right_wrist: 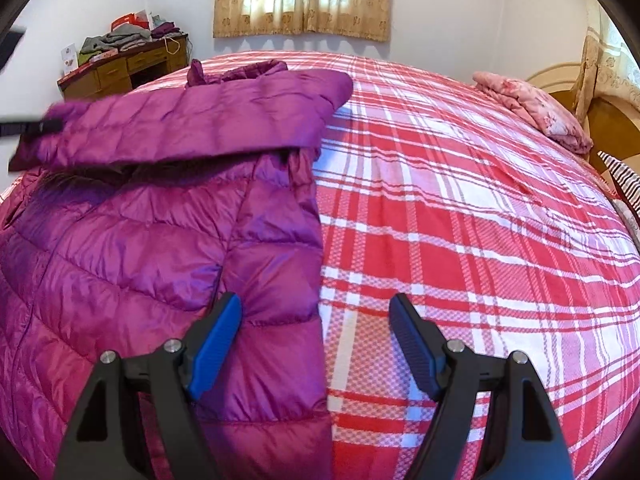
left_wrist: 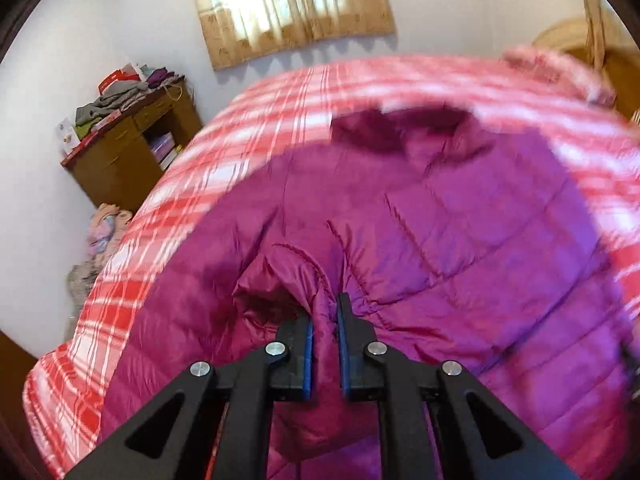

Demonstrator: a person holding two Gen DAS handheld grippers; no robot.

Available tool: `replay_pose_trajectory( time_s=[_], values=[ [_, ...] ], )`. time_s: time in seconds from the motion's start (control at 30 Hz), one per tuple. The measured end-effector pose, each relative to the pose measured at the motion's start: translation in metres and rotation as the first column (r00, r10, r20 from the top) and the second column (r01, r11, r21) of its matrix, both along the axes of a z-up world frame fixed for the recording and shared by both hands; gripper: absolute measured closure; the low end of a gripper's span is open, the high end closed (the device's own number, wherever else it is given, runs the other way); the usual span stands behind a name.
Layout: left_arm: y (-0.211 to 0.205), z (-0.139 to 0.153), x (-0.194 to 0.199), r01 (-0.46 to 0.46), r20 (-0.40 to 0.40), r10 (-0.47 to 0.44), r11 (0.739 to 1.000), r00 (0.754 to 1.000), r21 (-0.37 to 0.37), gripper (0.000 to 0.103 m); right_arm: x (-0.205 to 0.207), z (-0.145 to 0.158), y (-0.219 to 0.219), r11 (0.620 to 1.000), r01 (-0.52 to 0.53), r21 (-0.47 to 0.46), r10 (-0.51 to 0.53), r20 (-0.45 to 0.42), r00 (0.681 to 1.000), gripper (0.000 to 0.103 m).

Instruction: Fold large clothes

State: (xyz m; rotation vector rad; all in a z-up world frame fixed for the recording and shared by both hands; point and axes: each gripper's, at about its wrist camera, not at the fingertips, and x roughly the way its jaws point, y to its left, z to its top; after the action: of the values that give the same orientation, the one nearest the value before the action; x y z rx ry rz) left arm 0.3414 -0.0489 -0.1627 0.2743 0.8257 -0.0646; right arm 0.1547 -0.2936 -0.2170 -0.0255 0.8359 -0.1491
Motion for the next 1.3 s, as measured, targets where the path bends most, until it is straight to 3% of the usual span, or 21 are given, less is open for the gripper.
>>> replay_pose_trajectory(
  time_s=[0.13,0.23,0.3,0.33,0.37,0.47,0.53,0.6,0.73,0.87,0.97,1.3],
  values=[
    [-0.011,-0.025,0.001,0.003,-0.027,-0.001,0.999,1.0,0.049,0.092,-0.001,0.002,-0.003,1.0,-0.022,0.017,0.022,-0.011,1.0,0.024],
    [-0.013,-0.005,-0.004,0.007,0.048,-0.009,1.0,0.999,0.031,0.084,-0.006,0.019,-0.009,0.999,-0.045,0.03,0.045,0.014,0.999,0.028],
    [-0.011,0.012,-0.011,-0.027,0.14,0.02,0.998,0.99,0.049,0.054,-0.008,0.041,-0.015,0.998,-0.051,0.047,0.048,0.061,0.997,0.035],
    [-0.008,0.021,-0.014,-0.045,0.186,0.036,0.998,0.982,0.048,0.023,-0.007,0.053,-0.02,0.997,-0.049,0.061,0.044,0.083,0.996,0.037],
    [-0.005,0.028,-0.017,-0.056,0.227,0.048,0.998,0.973,0.028,0.009,-0.001,0.064,-0.025,0.997,-0.044,0.07,0.037,0.098,0.994,0.038],
    [0.005,0.042,-0.021,-0.101,0.298,0.102,0.995,0.949,-0.018,0.009,0.024,0.085,-0.028,0.998,-0.029,0.051,0.021,0.137,0.99,0.049],
    [0.008,0.041,-0.012,-0.109,0.274,0.122,0.992,0.954,-0.061,0.009,0.055,0.091,-0.026,0.998,-0.035,0.044,0.028,0.155,0.988,0.054],
    [0.001,0.033,0.001,-0.122,0.234,0.132,0.991,0.963,-0.058,0.009,0.087,0.089,-0.024,0.998,-0.038,0.054,0.029,0.152,0.988,0.056],
    [-0.023,-0.001,0.033,-0.132,0.177,0.131,0.991,0.975,-0.006,0.009,0.147,0.067,-0.01,0.992,-0.054,0.111,0.039,0.141,0.989,0.056],
    [-0.03,-0.046,0.062,-0.159,0.087,0.153,0.985,0.984,0.073,0.009,0.189,0.021,-0.003,0.988,-0.048,0.146,0.04,0.051,0.998,0.056],
    [-0.027,-0.065,0.069,-0.159,0.051,0.156,0.985,0.986,0.064,0.007,0.194,-0.005,-0.003,0.987,-0.039,0.159,0.039,0.002,0.999,0.057],
    [-0.019,-0.073,0.074,-0.18,0.026,0.18,0.983,0.983,0.017,0.001,0.192,-0.009,-0.005,0.987,-0.029,0.157,0.03,0.001,1.0,0.057]
  ],
)
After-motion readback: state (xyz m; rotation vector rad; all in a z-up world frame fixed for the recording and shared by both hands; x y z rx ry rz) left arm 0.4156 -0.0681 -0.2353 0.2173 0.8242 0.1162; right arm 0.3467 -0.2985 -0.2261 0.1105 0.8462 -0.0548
